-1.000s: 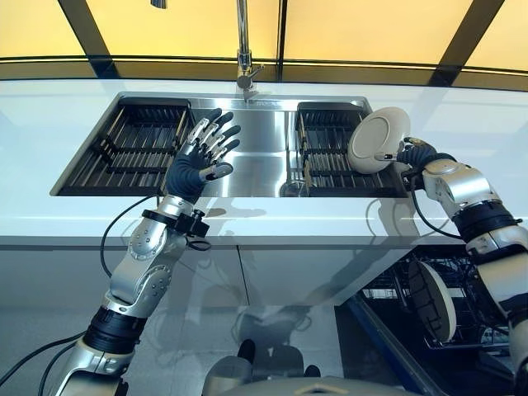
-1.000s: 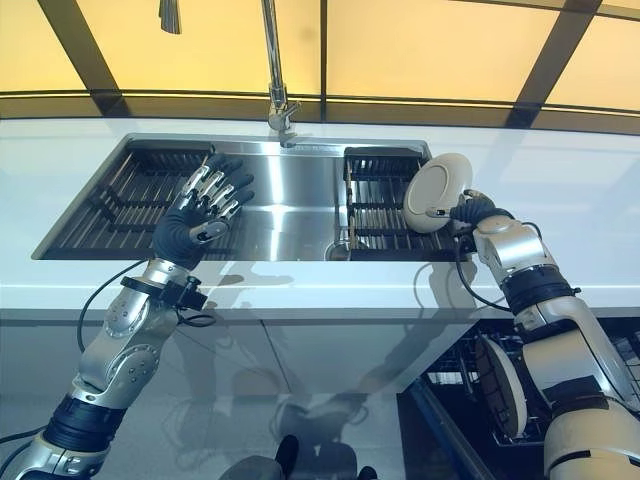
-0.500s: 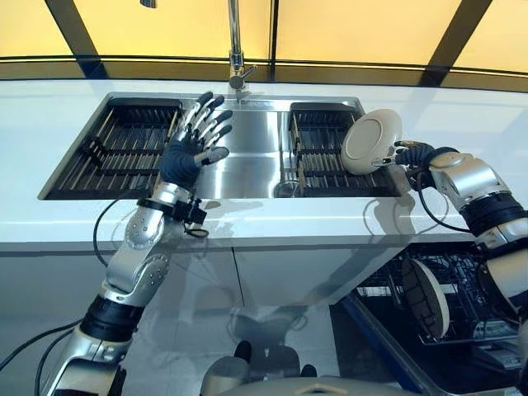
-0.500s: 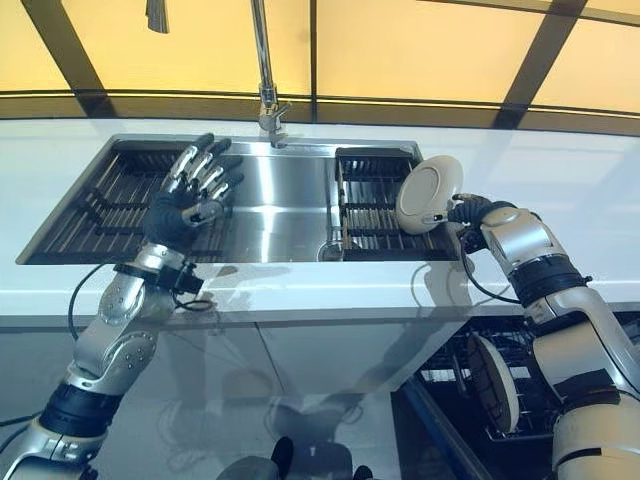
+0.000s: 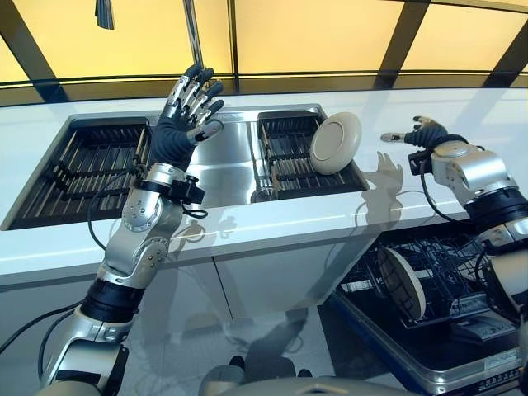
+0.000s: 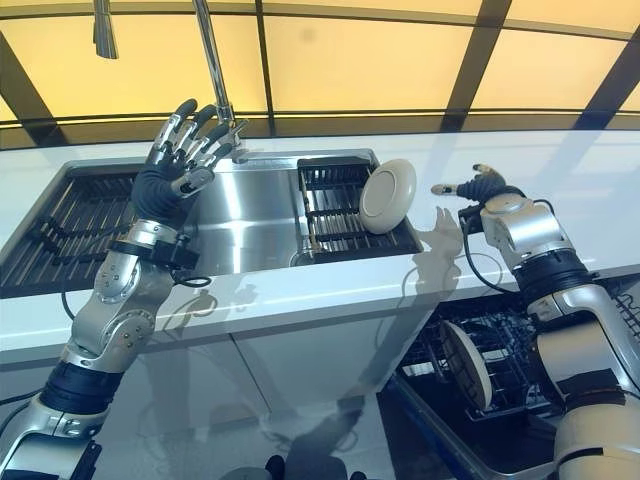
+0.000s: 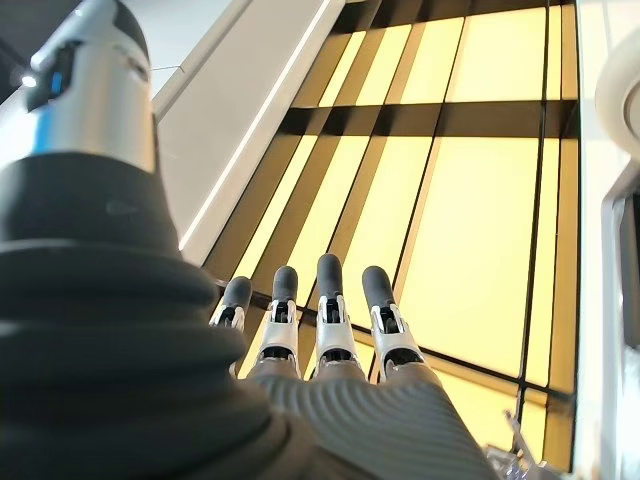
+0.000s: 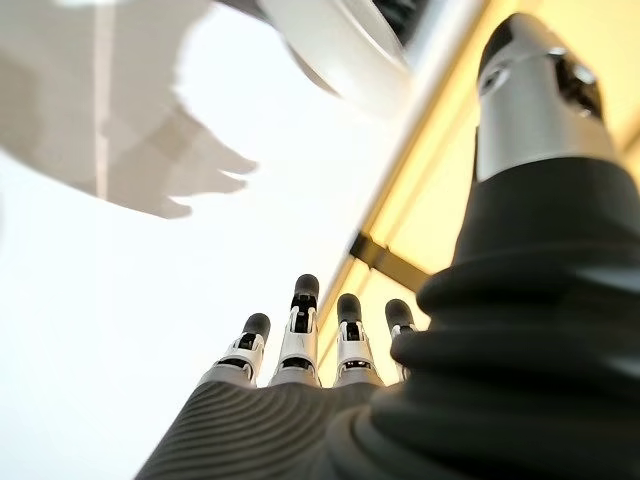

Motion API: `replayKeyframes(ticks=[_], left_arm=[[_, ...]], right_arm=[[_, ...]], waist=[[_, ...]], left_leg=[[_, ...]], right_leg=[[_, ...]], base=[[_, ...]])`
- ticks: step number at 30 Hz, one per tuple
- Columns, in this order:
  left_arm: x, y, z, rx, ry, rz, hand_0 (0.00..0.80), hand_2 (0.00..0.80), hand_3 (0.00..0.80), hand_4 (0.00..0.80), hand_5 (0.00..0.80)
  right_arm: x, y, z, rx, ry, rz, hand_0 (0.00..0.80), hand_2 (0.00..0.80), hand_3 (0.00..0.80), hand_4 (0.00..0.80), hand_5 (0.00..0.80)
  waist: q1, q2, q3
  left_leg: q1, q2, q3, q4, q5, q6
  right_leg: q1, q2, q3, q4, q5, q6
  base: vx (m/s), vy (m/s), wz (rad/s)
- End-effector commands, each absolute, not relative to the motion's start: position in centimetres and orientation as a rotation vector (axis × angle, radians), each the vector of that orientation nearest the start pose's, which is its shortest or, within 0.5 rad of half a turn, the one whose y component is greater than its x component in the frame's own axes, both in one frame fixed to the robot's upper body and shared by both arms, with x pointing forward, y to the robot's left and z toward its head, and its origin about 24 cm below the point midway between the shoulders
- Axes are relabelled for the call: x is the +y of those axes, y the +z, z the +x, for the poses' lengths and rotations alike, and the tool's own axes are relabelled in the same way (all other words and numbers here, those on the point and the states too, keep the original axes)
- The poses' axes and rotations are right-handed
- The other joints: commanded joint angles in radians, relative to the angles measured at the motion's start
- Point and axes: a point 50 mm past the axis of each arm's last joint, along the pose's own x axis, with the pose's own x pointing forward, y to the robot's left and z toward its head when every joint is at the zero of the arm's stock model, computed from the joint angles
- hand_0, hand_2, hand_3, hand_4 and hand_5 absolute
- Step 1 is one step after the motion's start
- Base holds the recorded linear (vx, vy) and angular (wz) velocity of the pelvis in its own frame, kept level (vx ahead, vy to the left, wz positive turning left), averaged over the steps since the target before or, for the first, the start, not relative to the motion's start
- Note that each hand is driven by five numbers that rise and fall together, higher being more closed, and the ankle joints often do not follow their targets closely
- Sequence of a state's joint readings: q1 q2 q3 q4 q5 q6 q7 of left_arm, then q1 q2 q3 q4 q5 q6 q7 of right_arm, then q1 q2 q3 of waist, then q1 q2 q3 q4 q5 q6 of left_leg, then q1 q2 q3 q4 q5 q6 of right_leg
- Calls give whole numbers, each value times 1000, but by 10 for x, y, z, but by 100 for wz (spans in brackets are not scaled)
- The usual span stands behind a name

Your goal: Take plates into dishwasher

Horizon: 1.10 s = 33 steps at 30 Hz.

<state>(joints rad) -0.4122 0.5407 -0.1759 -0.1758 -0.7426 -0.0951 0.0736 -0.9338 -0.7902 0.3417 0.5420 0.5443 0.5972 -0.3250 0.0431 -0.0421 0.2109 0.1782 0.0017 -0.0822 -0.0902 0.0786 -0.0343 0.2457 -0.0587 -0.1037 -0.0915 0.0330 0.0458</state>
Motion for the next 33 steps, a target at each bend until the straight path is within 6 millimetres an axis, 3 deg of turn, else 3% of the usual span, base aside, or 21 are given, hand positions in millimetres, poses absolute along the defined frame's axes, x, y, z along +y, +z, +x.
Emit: replayKeyframes(ticks=[1, 3, 5, 7, 8, 10, 12, 14, 16, 20, 26, 33], left_arm=[[159, 218, 293, -598, -367, -252, 0, 0, 0, 0, 0], [161, 222, 294, -595, -374, -248, 0, 0, 0, 0, 0], [163, 227, 294, -589, -389, -242, 0, 0, 0, 0, 0], [165, 230, 294, -579, -405, -234, 0, 0, 0, 0, 0], [164, 229, 294, -571, -417, -238, 0, 0, 0, 0, 0], [163, 228, 294, -563, -436, -242, 0, 0, 0, 0, 0], [163, 234, 294, -596, -461, -221, 0, 0, 0, 0, 0], [163, 240, 295, -631, -473, -217, 0, 0, 0, 0, 0], [166, 241, 294, -648, -478, -221, 0, 0, 0, 0, 0], [159, 245, 296, -647, -505, -209, 0, 0, 0, 0, 0], [158, 242, 295, -631, -517, -215, 0, 0, 0, 0, 0], [152, 230, 295, -595, -541, -215, 0, 0, 0, 0, 0]], right_arm=[[-278, 250, 370, -22, -492, -380, 0, 0, 0, 0, 0], [-286, 262, 369, -43, -522, -386, 0, 0, 0, 0, 0], [-300, 269, 366, -54, -579, -415, 0, 0, 0, 0, 0], [-320, 275, 359, -68, -630, -440, 0, 0, 0, 0, 0], [-328, 277, 355, -59, -651, -465, 0, 0, 0, 0, 0], [-340, 278, 350, -33, -663, -478, 0, 0, 0, 0, 0], [-354, 285, 344, -24, -719, -497, 0, 0, 0, 0, 0], [-358, 290, 341, -38, -750, -380, 0, 0, 0, 0, 0], [-366, 291, 336, -24, -753, -340, 0, 0, 0, 0, 0], [-364, 289, 342, -1, -708, -302, 0, 0, 0, 0, 0], [-356, 275, 349, 61, -586, -271, 0, 0, 0, 0, 0], [-348, 241, 355, 147, -454, -202, 0, 0, 0, 0, 0]], waist=[[14, -19, -41], [7, -11, -47], [-7, -1, -44], [-18, -5, -26], [-22, -9, -16], [-25, -9, -3], [-24, -1, 23], [-33, -1, 53], [-21, -8, 57], [-8, -27, 46], [1, -36, 40], [-2, -33, 44]], left_leg=[[8, -69, 9, 3, -75, 61], [15, -71, 2, 3, -91, 79], [17, -76, 0, 3, -89, 101], [13, -92, -19, 3, -71, 110], [10, -101, -34, 3, -60, 109], [9, -99, -47, 3, -52, 106], [-2, -83, -52, 3, -62, 103], [-22, -77, -54, 3, -78, 111], [-40, -66, -43, 3, -81, 106], [-71, -68, -47, 3, -82, 101], [-94, -71, -65, 3, -82, 98], [-90, -66, -70, 3, -82, 98]], right_leg=[[32, 36, -35, 11, -35, -33], [7, 30, -54, 95, -80, -30], [-90, 15, -75, 336, -78, -6], [-222, -8, -51, 562, -30, 38], [-260, -6, -18, 581, -7, 48], [-266, 3, 17, 501, 23, 49], [-271, 19, 81, 302, 36, 31], [-285, 49, 148, 253, 33, 16], [-248, 47, 130, 181, 19, 8], [-193, 50, 105, 86, 25, -6], [-187, 52, 86, 75, 7, -18], [-186, 50, 77, 97, -14, -30]], base=[[89, 195, 34], [115, 219, 12], [71, 196, 8], [21, 117, 15], [49, 10, 20], [71, -62, 41], [-15, -155, 37], [-15, -209, 28], [64, -207, 60], [130, -145, 23], [110, -62, 10], [72, -27, 4]])
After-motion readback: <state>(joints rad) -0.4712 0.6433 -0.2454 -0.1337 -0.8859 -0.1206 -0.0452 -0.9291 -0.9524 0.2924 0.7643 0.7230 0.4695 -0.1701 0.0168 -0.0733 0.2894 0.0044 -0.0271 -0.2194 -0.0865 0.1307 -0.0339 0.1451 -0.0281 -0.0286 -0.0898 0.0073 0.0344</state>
